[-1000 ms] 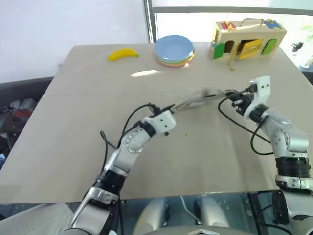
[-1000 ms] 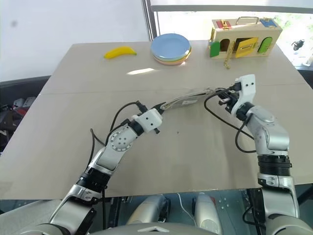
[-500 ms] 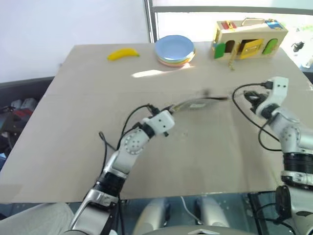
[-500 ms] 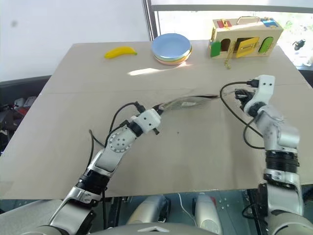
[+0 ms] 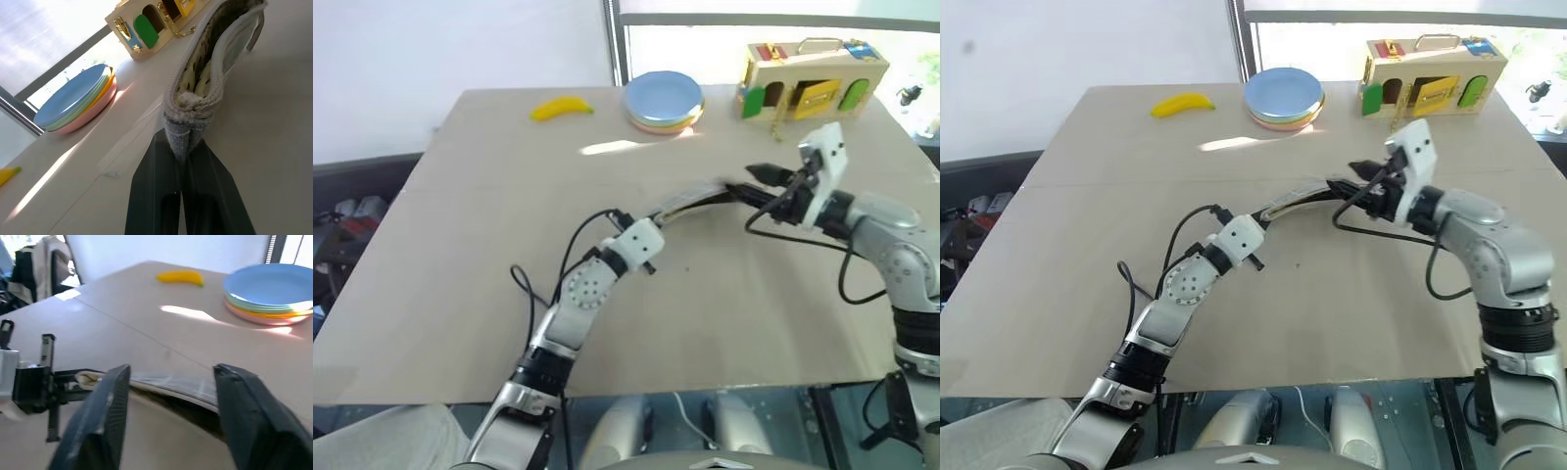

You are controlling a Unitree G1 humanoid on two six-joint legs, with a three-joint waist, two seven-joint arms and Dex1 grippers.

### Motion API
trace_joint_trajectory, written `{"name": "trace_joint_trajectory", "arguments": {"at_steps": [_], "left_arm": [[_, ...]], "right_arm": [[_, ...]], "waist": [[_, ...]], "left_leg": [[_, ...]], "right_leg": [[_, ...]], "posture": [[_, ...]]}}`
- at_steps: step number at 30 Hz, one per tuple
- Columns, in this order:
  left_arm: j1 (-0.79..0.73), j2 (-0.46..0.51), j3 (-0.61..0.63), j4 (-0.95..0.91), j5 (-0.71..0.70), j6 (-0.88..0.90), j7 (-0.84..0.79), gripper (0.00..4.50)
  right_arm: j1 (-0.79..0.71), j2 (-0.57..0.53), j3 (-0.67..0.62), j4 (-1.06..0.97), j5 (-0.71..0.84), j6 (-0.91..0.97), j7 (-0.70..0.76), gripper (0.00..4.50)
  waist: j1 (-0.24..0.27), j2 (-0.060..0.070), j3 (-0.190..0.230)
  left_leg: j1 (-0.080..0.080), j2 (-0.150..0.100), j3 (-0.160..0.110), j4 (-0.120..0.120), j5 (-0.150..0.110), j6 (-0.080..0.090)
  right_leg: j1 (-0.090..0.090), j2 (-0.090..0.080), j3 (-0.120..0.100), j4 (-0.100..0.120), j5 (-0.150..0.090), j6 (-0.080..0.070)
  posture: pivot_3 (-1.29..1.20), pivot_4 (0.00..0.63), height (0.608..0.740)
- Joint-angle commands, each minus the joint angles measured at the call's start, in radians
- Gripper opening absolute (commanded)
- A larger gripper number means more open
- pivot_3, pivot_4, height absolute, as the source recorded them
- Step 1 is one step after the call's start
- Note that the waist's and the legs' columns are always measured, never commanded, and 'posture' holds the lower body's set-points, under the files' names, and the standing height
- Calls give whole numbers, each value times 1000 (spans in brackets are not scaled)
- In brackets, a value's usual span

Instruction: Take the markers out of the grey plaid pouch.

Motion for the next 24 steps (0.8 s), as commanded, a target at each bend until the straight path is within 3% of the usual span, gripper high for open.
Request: {"name": "trace_joint_trajectory", "arguments": {"at_steps": [1, 3, 4, 17, 22, 24], "left_arm": [[-10, -4, 5, -48, -13, -7, 1, 0], [-12, -6, 7, -49, -14, -6, 0, 0], [-12, -6, 7, -51, -14, -6, -1, 0], [-2, -4, -11, -115, -31, -8, -56, 0], [16, -20, -22, -212, -142, 81, -169, 0], [22, -34, -14, -268, -212, 170, -213, 0]], "right_arm": [[14, 12, 9, 23, -29, -30, 0, 1110], [17, 25, 15, 44, -37, -38, 2, 191], [16, 31, 16, 55, -44, -40, 0, 69], [-37, 99, 48, 196, -157, -115, -22, 69], [-65, 26, 190, 181, -305, -208, 70, 69], [-90, -46, 247, 158, -380, -261, 126, 932]], "waist": [[3, 0, 0], [3, 0, 0], [2, 0, 0], [-10, 0, 0], [-12, 0, 0], [-10, 0, 0]], "left_leg": [[0, 0, 0, 0, 0, 0], [0, 0, 0, 0, 0, 0], [0, 0, 0, 0, 0, 0], [0, 0, 0, 0, 0, 0], [0, 0, 0, 0, 0, 0], [0, 0, 0, 0, 0, 0]], "right_leg": [[0, 0, 0, 0, 0, 0], [0, 0, 0, 0, 0, 0], [0, 0, 0, 0, 0, 0], [0, 1, 0, 1, 0, 0], [-1, 1, 0, 1, 0, 0], [-1, 1, 0, 0, 0, 0]], "posture": [[0, 150, 740], [0, 150, 740], [0, 150, 740], [0, 150, 740], [0, 150, 740], [0, 150, 740]]}}
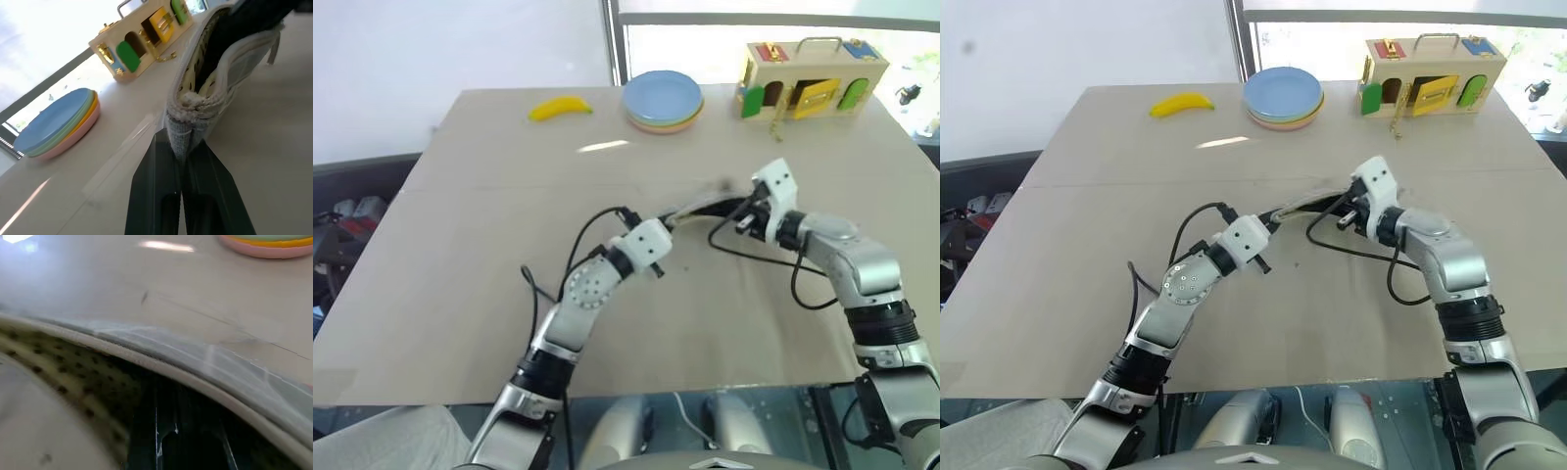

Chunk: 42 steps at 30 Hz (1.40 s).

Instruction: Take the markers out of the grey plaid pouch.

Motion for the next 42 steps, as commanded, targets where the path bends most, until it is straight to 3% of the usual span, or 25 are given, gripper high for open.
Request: {"name": "trace_joint_trajectory", "arguments": {"at_steps": [1, 5, 7, 8, 14, 20, 35, 40, 42], "left_arm": [[2, -24, 5, -139, -136, 135, -77, 0], [17, -44, 6, -256, -314, 389, -158, 0], [16, -47, 11, -281, -380, 477, -182, 0], [12, -47, 16, -284, -407, 505, -192, 0], [-5, -77, 105, -285, -635, 785, -181, 0], [-90, -122, 230, -245, -803, 993, -107, 0], [-45, -89, 158, -183, -737, 943, -93, 0], [-54, -88, 168, -169, -739, 938, -89, 0], [-56, -88, 171, -166, -740, 937, -87, 0]], "right_arm": [[-70, -106, 61, -70, -113, -102, 95, 1394], [-143, -253, 118, -118, -151, -109, 286, 3439], [-182, -313, 137, -147, -144, -97, 388, 4293], [-203, -337, 146, -156, -143, -93, 432, 4454], [-319, -450, 237, -138, -221, -142, 669, 4454], [-365, -417, 306, -76, -281, -176, 778, 4454], [-334, -239, 389, 181, -469, -418, 734, 4454], [-308, -223, 382, 200, -502, -454, 730, 2324], [-301, -225, 375, 201, -510, -461, 733, 1256]], "waist": [[1, 0, 0], [0, 0, 0], [0, 0, 0], [0, 0, 0], [1, -1, 1], [3, -3, 2], [2, -4, 2], [2, -4, 2], [1, -4, 2]], "left_leg": [[0, 0, 0, 0, 0, 0], [0, 0, 0, 0, 0, 0], [0, 1, 0, 0, 0, 0], [0, 1, 0, 0, 0, 0], [0, 1, 0, 0, 0, 0], [0, 1, 0, 0, 0, 0], [0, 1, -1, 1, 0, 0], [0, 1, 0, 1, 0, 0], [0, 1, 0, 1, 0, 0]], "right_leg": [[0, 0, 0, 0, 0, 0], [0, 0, 0, 0, 0, 0], [0, 1, -1, -1, 0, 0], [0, 1, -1, -1, 0, 0], [1, 1, 0, -1, 0, 0], [1, 0, 0, -1, 0, 0], [1, 0, 0, -1, 0, 0], [1, 0, 0, -1, 0, 0], [1, 0, 0, -1, 0, 0]], "posture": [[0, 150, 740], [0, 150, 740], [0, 150, 740], [0, 150, 740], [0, 150, 740], [0, 150, 740], [0, 150, 740], [0, 150, 740], [0, 150, 740]]}}
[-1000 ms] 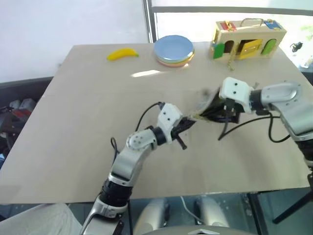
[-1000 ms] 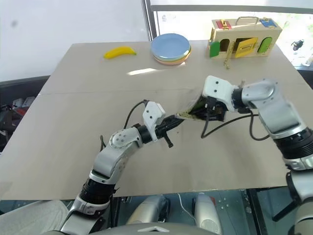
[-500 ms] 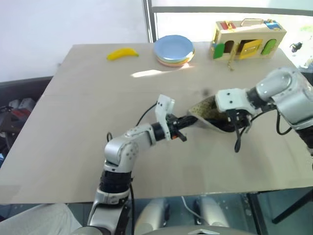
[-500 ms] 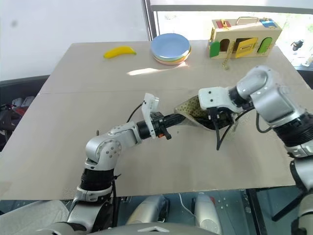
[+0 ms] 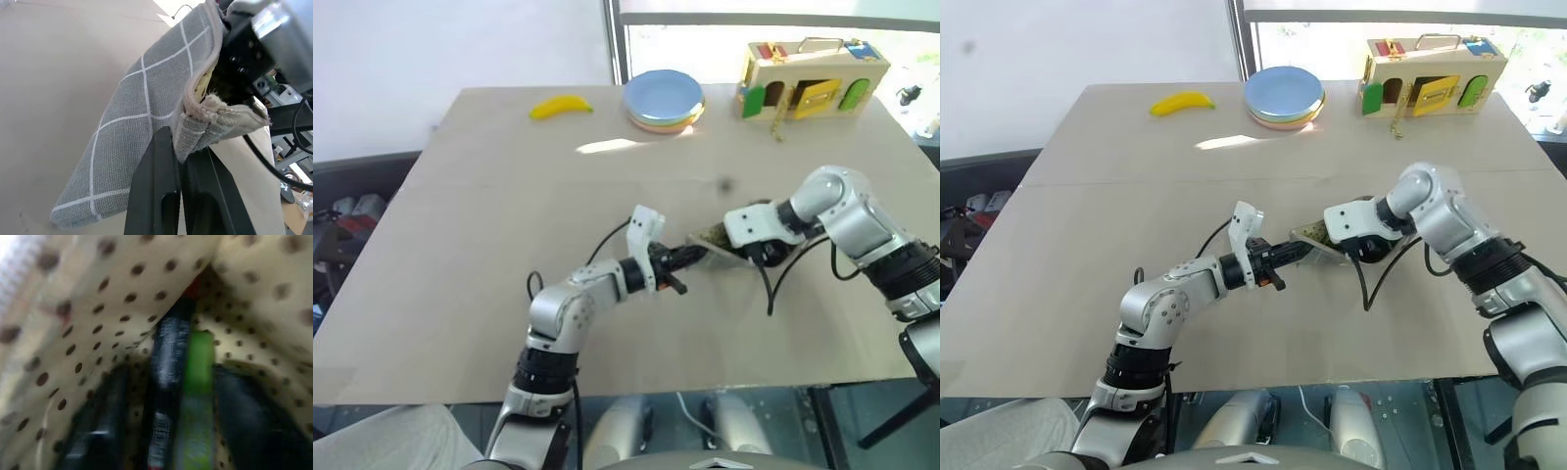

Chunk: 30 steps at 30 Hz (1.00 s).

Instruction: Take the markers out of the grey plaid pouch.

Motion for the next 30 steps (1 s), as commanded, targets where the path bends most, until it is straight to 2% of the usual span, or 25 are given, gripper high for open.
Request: {"name": "trace_joint_trajectory", "arguments": {"at_steps": [1, 2, 3, 15, 23, 26, 30], "left_arm": [[-10, 3, 6, 0, -4, -12, 4, 0], [-9, 4, 5, 1, -4, -12, 4, 0], [-8, 4, 2, 2, -3, -13, 2, 0], [-12, 2, 1, 11, 13, -29, 24, 0], [-29, 3, 23, 22, 63, -111, 90, 0], [-39, 20, 9, 26, 132, -191, 113, 0], [-53, 30, -32, 12, 204, -284, 116, 0]], "right_arm": [[4, -8, -24, -4, -16, -22, 2, 710], [7, -11, -27, -6, -16, -23, 4, 322], [12, -15, -31, -14, -15, -22, 6, 244], [-20, -74, -170, -215, 75, 103, 35, 244], [-55, -133, -322, -374, 227, 339, 35, 244], [-53, -134, -352, -400, 256, 367, 2, 244], [-21, -145, -329, -428, 233, 342, -29, 244]], "waist": [[0, 0, 0], [0, 0, 0], [0, 0, 0], [1, 0, 0], [0, 0, 0], [0, 0, 0], [3, 0, 0]], "left_leg": [[0, 0, 0, 0, 0, 0], [0, 0, 0, 0, 0, 0], [0, 0, 0, 0, 0, 0], [0, 0, -1, 0, 0, 0], [0, 0, 0, -1, 0, 0], [0, 0, -1, -1, 0, 0], [0, 0, 0, -1, 0, 0]], "right_leg": [[0, 0, 0, 0, 0, 0], [0, 0, 0, 0, 0, 0], [0, 0, 0, 0, 0, 0], [0, 0, 0, 0, 0, 0], [0, 0, 0, 0, 0, 0], [0, 0, 0, 0, 0, 0], [0, 0, 0, 0, 0, 0]], "posture": [[0, 150, 740], [0, 150, 740], [0, 150, 740], [0, 150, 740], [0, 150, 740], [0, 150, 740], [0, 150, 740]]}}
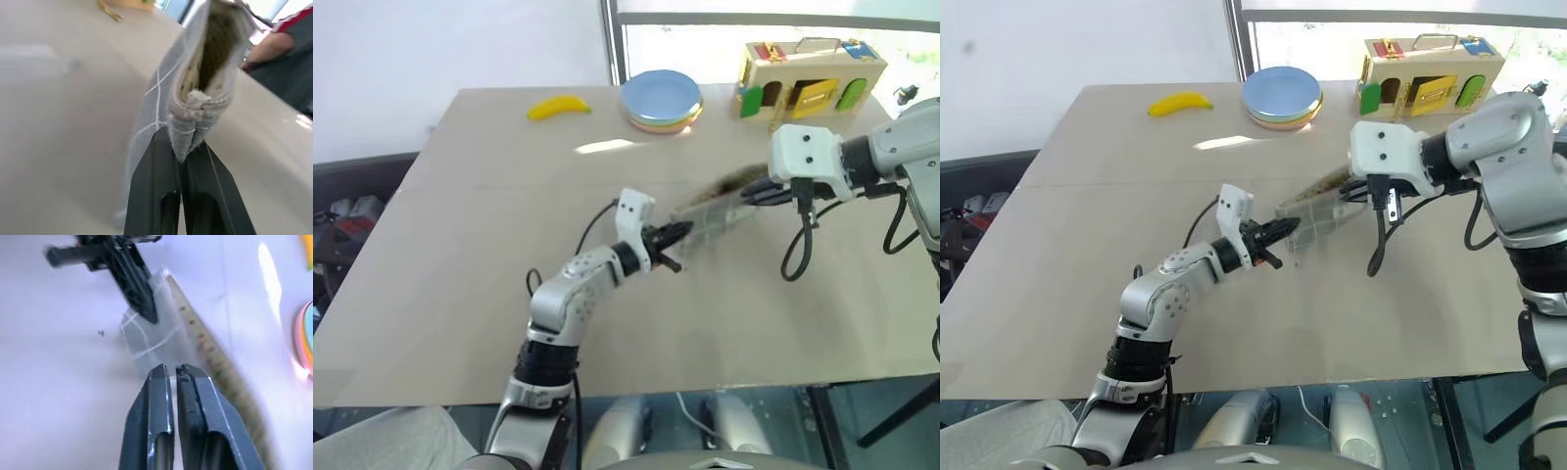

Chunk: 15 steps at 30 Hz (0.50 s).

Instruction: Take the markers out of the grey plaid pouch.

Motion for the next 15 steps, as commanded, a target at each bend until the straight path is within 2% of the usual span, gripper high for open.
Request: {"name": "trace_joint_trajectory", "arguments": {"at_steps": [1, 9, 12, 15], "left_arm": [[-17, 0, -27, -26, 49, -68, 5, 0], [24, 44, -85, -35, 106, -147, -64, 0], [35, 46, -92, -52, 91, -140, -85, 0], [55, 51, -98, -83, 66, -121, -119, 0]], "right_arm": [[15, -20, -1, -49, -3, -11, -22, 244], [-4, 9, -1, 71, -56, -106, -129, 244], [-6, 20, 1, 92, -48, -115, -132, 1007], [-26, 49, 6, 134, -71, -136, -175, 2487]], "waist": [[4, 0, 0], [7, 0, 0], [7, 0, 0], [4, 0, 0]], "left_leg": [[0, 0, 0, 0, 0, 0], [0, 0, 0, 0, 0, 0], [0, 0, 0, 0, 0, 0], [0, 0, 0, 0, 0, 0]], "right_leg": [[0, 0, 0, 0, 0, 0], [-1, 0, 0, 0, 0, 0], [-1, 0, 0, 0, 0, 0], [-1, 0, 0, 0, 0, 0]], "posture": [[0, 150, 740], [0, 150, 740], [0, 150, 740], [0, 150, 740]]}}
